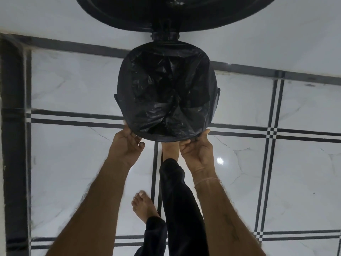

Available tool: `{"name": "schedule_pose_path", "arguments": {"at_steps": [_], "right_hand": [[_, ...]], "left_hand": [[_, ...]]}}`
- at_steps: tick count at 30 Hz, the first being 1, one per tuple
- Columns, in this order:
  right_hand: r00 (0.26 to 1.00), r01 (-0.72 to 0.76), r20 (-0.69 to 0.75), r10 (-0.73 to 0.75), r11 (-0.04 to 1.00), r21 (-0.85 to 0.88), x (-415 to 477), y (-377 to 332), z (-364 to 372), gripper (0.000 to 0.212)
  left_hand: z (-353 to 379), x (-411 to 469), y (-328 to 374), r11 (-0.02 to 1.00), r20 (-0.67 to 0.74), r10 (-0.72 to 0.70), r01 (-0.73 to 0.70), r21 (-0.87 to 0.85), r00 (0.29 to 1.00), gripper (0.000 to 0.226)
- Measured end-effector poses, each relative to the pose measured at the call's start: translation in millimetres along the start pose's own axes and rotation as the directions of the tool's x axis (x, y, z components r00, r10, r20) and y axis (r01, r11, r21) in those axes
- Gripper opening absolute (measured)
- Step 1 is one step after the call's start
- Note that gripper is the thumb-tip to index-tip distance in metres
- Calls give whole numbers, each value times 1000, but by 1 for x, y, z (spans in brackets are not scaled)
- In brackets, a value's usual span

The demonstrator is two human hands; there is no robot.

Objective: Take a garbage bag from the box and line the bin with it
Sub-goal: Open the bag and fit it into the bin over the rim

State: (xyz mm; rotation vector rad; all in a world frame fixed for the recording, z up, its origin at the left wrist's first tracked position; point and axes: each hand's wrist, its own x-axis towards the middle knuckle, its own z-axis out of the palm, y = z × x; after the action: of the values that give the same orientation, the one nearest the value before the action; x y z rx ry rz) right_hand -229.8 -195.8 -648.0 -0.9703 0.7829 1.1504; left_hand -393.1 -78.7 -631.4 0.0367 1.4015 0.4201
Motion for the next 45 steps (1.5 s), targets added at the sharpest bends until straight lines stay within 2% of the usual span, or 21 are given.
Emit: {"name": "schedule_pose_path", "arguments": {"at_steps": [4,8,10,12,14,17,22,24,26,28,30,32,34,35,37,39,41,43,45], "right_hand": [[987,-84,-128,100,989,125,9,3,11,33],[964,-170,-194,181,983,75,10,-6,28,33],[973,-102,-204,108,994,37,2,-15,34,33],[983,-17,-181,13,1000,-23,-3,-27,35,47],[986,3,-163,-22,993,-119,-4,-41,38,60],[988,-3,-150,-32,973,-231,-4,-62,51,56],[948,-25,-305,-92,933,-359,12,-68,68,58],[941,-24,-321,-104,928,-373,13,-62,76,60],[947,38,-284,-147,933,-357,8,-61,76,62],[954,52,-253,-159,921,-386,2,-64,74,51],[950,69,-246,-194,896,-439,4,-75,72,37],[921,35,-314,-232,851,-525,9,-79,79,35],[863,72,-367,-349,802,-594,12,-80,85,43],[820,134,-358,-446,758,-638,13,-79,86,50],[763,280,-220,-608,617,-736,9,-81,94,51],[805,302,-81,-588,524,-797,5,-87,111,46],[887,224,-85,-453,585,-780,5,-99,126,46],[932,139,-115,-345,631,-763,6,-109,135,47],[948,70,-147,-284,632,-771,8,-114,138,43]], "left_hand": [[3,0,6,999,-70,-44,44,-7,997,24],[0,0,8,998,-77,-54,53,-17,996,16],[1,-1,15,997,-56,13,-17,-75,998,25],[3,-5,25,989,-6,82,-82,-122,997,41],[5,-7,34,991,25,102,-99,-87,994,36],[6,-3,41,997,-4,64,-64,-32,998,25],[11,6,49,1000,-79,27,-28,-12,996,22],[10,10,50,999,-100,42,-43,-7,994,23],[10,7,47,997,-94,75,-74,14,993,36],[6,4,47,994,-65,103,-102,26,993,44],[6,6,49,993,-80,102,-97,67,992,41],[9,12,53,989,-156,101,-82,124,983,38],[17,15,55,981,-254,149,-111,158,956,32],[18,17,55,971,-294,209,-162,175,933,32],[22,16,60,936,-286,342,-296,191,895,42],[28,14,72,880,-163,443,-393,268,881,39],[36,15,85,825,-23,483,-446,347,875,28],[41,17,94,832,-2,465,-436,343,885,29],[38,21,99,870,-34,405,-373,323,914,27]]}}
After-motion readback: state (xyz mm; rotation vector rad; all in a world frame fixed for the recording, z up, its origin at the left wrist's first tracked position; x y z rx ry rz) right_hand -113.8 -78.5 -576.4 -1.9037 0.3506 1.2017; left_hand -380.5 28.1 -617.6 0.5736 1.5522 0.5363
